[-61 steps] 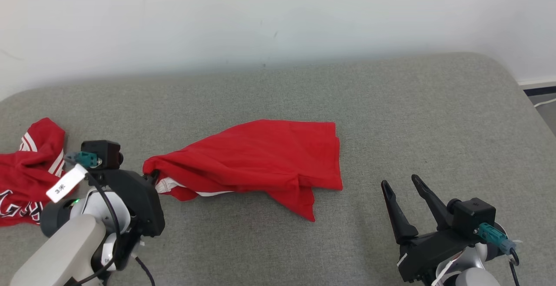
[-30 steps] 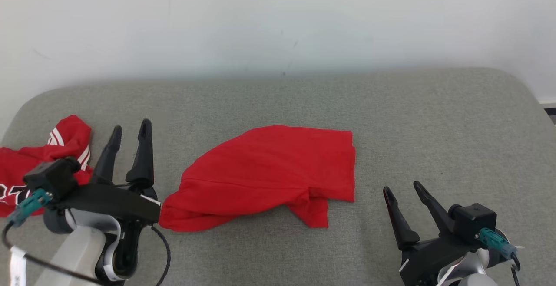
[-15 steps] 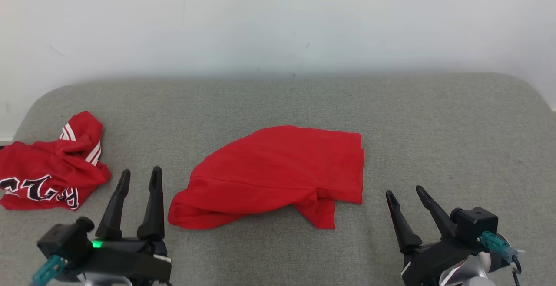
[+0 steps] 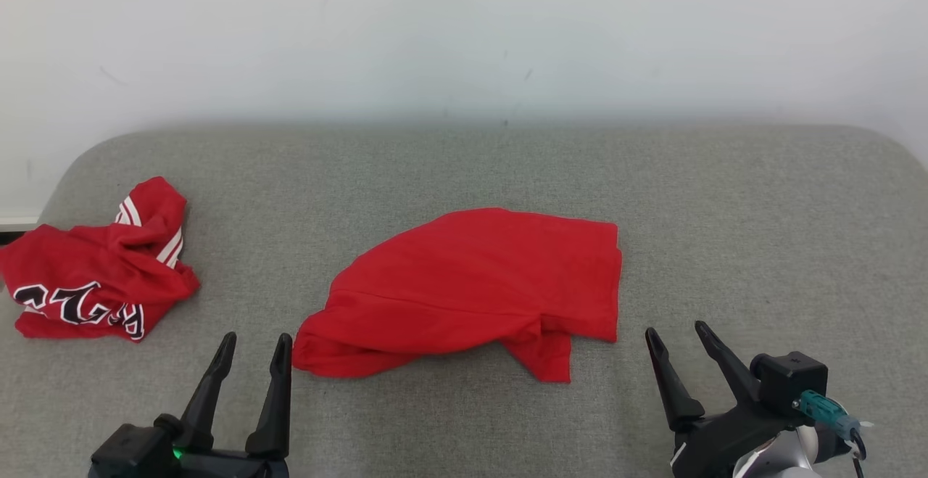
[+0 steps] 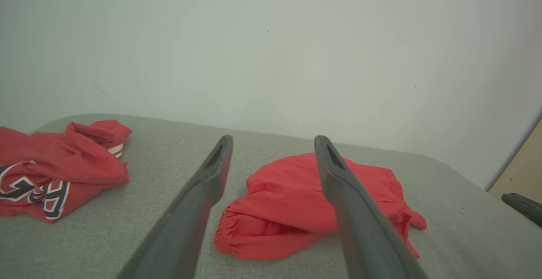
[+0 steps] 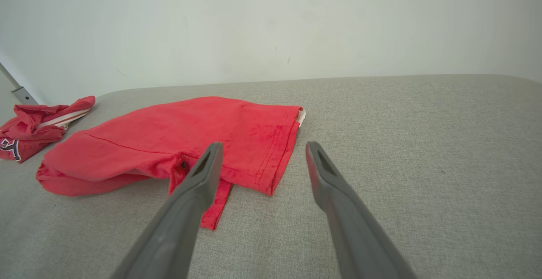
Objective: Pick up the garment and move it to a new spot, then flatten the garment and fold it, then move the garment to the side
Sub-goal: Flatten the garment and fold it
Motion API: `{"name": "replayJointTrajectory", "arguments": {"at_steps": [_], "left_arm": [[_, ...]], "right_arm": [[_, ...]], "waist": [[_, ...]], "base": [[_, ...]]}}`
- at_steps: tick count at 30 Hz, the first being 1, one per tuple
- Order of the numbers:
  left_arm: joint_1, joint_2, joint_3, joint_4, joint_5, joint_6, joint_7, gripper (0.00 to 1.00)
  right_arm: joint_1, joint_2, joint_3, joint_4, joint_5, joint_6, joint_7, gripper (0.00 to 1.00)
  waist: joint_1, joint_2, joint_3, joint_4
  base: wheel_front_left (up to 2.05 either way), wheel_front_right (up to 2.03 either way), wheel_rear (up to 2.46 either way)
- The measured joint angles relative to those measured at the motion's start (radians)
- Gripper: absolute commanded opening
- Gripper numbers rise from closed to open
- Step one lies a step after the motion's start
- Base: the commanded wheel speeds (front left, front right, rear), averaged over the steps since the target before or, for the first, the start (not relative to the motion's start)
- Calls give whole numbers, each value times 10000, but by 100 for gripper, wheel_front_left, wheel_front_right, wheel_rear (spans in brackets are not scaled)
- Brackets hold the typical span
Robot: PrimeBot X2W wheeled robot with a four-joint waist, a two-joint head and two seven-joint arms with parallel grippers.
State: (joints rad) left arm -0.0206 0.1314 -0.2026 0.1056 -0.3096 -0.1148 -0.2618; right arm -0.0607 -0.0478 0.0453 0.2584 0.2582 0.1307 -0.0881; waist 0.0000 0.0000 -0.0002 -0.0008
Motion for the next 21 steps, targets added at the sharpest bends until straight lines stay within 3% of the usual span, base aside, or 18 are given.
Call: {"name": "replayJointTrajectory", "arguments": {"at_steps": [7, 21], "left_arm": [[75, -182, 130, -25, 291, -75, 0, 100], [-44, -418, -48, 435, 274, -104, 0, 100]], "right_arm": [[-81, -4, 265, 63, -328, 0, 186, 100], [-847, 0, 1390, 1308, -2447, 0, 1254, 100]], "waist": [[0, 0, 126, 160], [0, 0, 265, 647]], "base": [[0, 0, 0], [0, 0, 0]]}}
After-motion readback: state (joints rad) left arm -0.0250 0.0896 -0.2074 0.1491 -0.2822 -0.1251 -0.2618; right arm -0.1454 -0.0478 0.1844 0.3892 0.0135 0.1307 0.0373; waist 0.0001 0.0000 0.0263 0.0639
